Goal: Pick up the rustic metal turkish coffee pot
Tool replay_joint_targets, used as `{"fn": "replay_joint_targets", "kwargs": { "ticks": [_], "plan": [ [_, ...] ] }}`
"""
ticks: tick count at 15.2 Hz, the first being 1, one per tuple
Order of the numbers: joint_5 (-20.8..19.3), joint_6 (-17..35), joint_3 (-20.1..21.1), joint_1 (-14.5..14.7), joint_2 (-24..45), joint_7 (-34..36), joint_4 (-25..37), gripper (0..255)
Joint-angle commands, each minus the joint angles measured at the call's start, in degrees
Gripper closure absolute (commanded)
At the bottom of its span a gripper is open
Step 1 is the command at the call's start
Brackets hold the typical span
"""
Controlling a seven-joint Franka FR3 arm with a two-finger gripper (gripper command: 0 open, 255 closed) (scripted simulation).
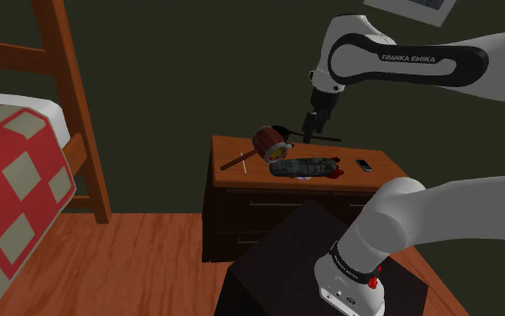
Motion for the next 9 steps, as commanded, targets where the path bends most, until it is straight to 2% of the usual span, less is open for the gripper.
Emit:
{"fn": "replay_joint_targets", "kwargs": {
  "ticks": [1,9],
  "plan": [
    [-2.4,3.4,-2.7,-0.6,2.1,-3.9,-0.7,0],
    [-8.9,15.9,-12.8,-1.7,13.6,-18.3,1.5,0]
  ]
}}
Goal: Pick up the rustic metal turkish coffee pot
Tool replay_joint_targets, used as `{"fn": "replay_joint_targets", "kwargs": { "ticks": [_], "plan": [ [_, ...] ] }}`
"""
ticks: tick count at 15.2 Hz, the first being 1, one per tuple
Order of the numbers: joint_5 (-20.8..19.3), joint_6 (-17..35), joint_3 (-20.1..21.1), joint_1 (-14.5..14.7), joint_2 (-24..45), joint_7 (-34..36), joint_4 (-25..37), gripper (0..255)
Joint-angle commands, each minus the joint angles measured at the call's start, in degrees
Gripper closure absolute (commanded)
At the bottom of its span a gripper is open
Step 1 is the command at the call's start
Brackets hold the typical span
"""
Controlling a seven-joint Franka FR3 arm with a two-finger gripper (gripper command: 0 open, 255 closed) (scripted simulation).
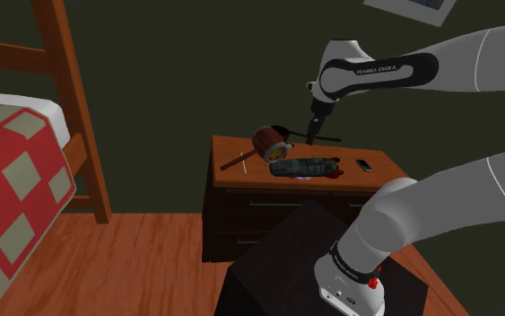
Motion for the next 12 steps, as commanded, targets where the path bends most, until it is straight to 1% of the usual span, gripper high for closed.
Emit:
{"fn": "replay_joint_targets", "kwargs": {
  "ticks": [1,4,7,9,12],
  "plan": [
    [-1.1,3.2,-2.6,-0.1,3.3,-3.9,1.2,0],
    [-1.5,7.9,-6.3,0.3,9.2,-9.6,3.7,0],
    [-0.4,12.5,-9.8,1.0,15.7,-15.8,6.9,0],
    [1.3,15.3,-11.9,1.6,20.4,-20.3,9.4,0],
    [5.5,19.1,-14.3,2.0,27.8,-27.7,13.8,0]
  ]
}}
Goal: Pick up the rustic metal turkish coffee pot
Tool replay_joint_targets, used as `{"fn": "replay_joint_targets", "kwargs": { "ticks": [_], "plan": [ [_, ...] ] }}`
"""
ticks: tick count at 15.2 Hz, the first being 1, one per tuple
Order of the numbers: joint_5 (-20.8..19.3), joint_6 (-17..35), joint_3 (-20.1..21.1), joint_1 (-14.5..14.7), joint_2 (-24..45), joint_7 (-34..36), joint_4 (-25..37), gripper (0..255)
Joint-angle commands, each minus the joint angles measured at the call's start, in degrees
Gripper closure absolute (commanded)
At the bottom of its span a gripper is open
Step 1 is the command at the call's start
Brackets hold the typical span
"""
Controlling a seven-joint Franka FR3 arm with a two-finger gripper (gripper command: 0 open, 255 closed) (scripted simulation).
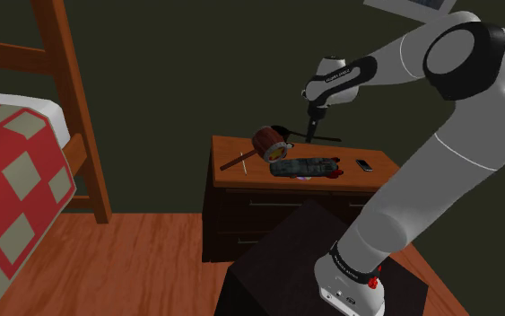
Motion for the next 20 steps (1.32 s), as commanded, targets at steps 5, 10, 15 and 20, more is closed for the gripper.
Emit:
{"fn": "replay_joint_targets", "kwargs": {
  "ticks": [5,10,15,20],
  "plan": [
    [11.5,5.1,-1.4,-1.9,15.4,-16.3,10.7,0],
    [19.8,6.2,2.2,-7.6,27.3,-27.4,21.8,0],
    [23.2,6.4,5.2,-11.8,34.8,-32.7,29.8,0],
    [24.4,9.2,6.2,-12.5,37.1,-33.1,29.2,0]
  ]
}}
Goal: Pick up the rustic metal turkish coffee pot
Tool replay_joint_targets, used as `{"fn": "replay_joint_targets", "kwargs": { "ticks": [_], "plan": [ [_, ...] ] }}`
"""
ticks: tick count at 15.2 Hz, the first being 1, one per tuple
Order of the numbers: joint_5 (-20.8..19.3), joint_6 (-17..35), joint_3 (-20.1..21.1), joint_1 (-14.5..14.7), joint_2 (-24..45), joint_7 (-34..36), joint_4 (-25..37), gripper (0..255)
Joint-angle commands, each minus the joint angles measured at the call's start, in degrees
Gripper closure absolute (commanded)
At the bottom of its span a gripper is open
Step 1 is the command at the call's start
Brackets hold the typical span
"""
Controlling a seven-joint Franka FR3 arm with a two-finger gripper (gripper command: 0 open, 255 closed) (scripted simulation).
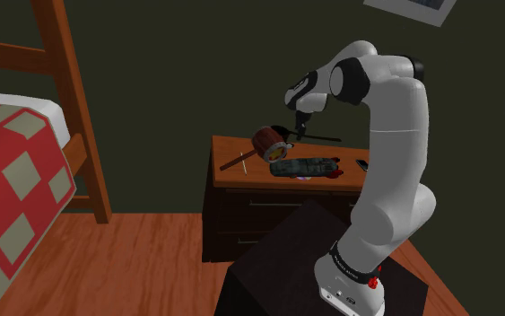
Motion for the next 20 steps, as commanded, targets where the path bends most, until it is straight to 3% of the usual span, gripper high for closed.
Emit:
{"fn": "replay_joint_targets", "kwargs": {
  "ticks": [1,3,4,13,20],
  "plan": [
    [0.6,1.4,0.5,-0.4,1.3,-0.2,-0.1,0],
    [0.6,1.4,0.5,-0.4,1.3,-0.2,-0.1,0],
    [0.6,1.4,0.5,-0.4,1.3,-0.2,-0.1,255],
    [0.6,1.4,0.5,-0.4,1.3,-0.2,-0.1,255],
    [-1.0,-2.5,-0.8,0.6,-2.0,0.4,0.7,255]
  ]
}}
